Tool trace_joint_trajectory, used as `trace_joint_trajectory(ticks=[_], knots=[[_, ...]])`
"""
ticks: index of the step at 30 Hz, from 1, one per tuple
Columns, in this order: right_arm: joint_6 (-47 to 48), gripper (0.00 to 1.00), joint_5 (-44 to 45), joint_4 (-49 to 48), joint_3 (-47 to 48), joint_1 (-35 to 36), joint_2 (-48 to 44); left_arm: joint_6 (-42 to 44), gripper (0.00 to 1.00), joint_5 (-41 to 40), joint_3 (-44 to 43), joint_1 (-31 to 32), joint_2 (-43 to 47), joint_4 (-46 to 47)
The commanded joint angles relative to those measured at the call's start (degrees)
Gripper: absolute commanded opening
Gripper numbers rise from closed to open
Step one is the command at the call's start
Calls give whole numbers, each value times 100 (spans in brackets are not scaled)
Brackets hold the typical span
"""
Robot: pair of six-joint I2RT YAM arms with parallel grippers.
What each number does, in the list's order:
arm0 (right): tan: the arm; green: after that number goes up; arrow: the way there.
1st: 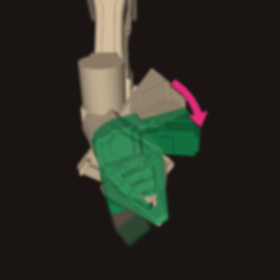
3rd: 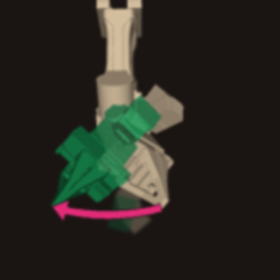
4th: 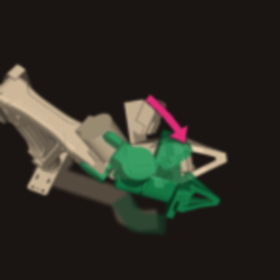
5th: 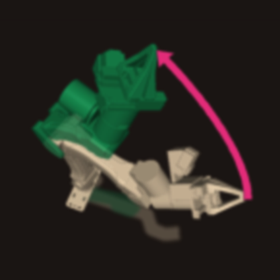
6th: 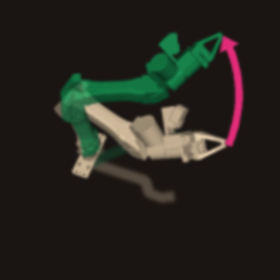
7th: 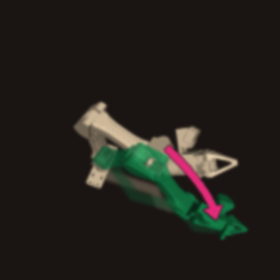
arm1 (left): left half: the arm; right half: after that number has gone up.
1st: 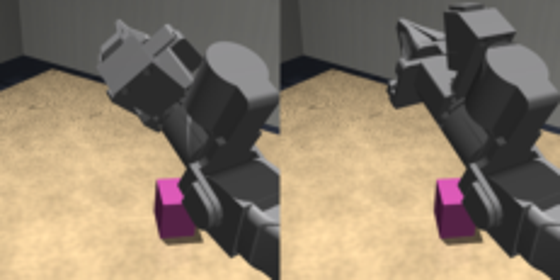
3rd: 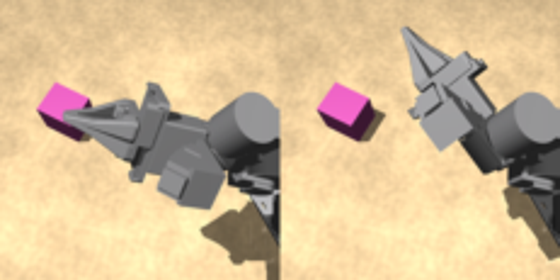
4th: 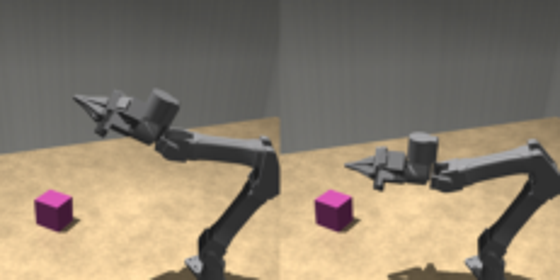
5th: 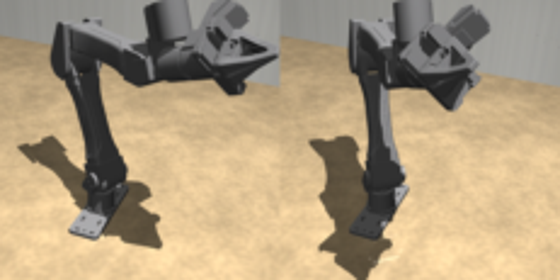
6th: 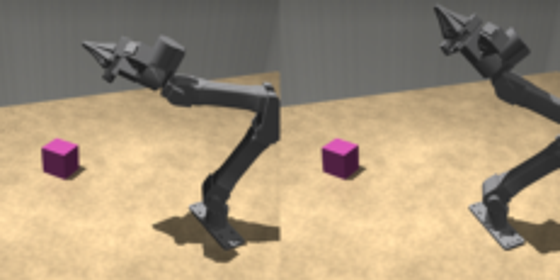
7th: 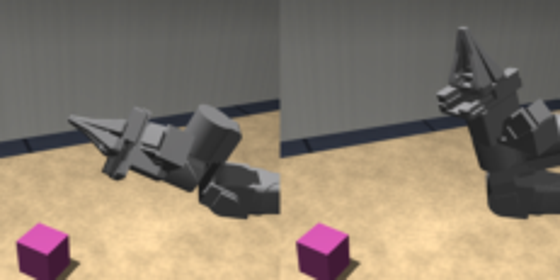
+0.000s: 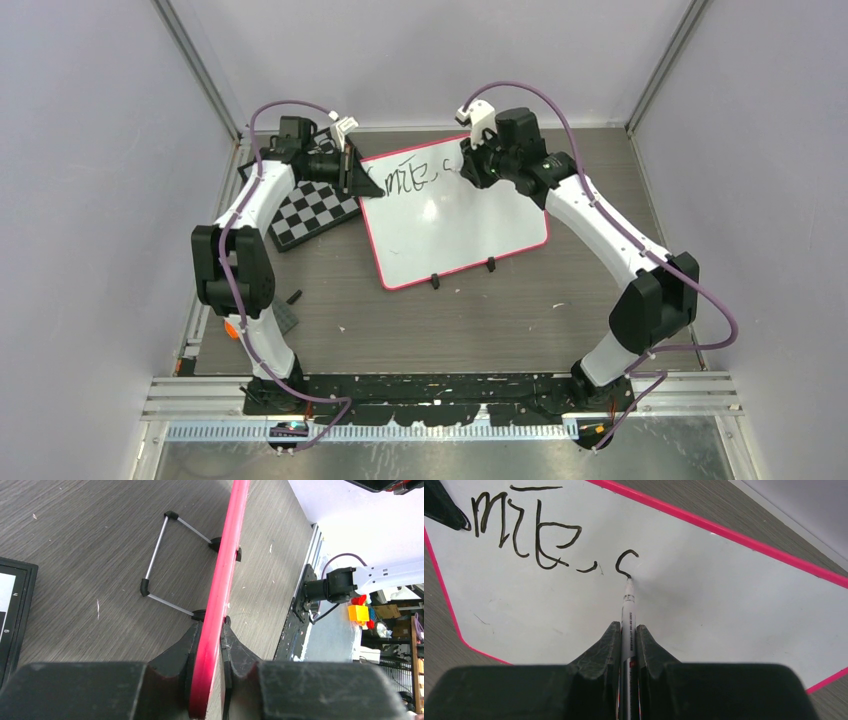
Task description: Write a sentence on the whiteboard
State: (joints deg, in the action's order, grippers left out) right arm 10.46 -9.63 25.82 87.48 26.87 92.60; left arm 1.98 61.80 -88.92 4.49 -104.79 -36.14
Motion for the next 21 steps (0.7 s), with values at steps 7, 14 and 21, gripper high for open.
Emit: trace_joint_trajectory(ticks=[7, 14, 21], knots=[[112, 0, -74, 294, -105, -22, -251, 161, 0, -309, -204, 12, -30, 10], [-32, 0, -600, 364, 214, 19, -120, 193, 0, -327, -204, 42, -24, -16], [-568, 0, -873, -195, 85, -359, -391, 315, 0, -292, -241, 43, -39, -139]])
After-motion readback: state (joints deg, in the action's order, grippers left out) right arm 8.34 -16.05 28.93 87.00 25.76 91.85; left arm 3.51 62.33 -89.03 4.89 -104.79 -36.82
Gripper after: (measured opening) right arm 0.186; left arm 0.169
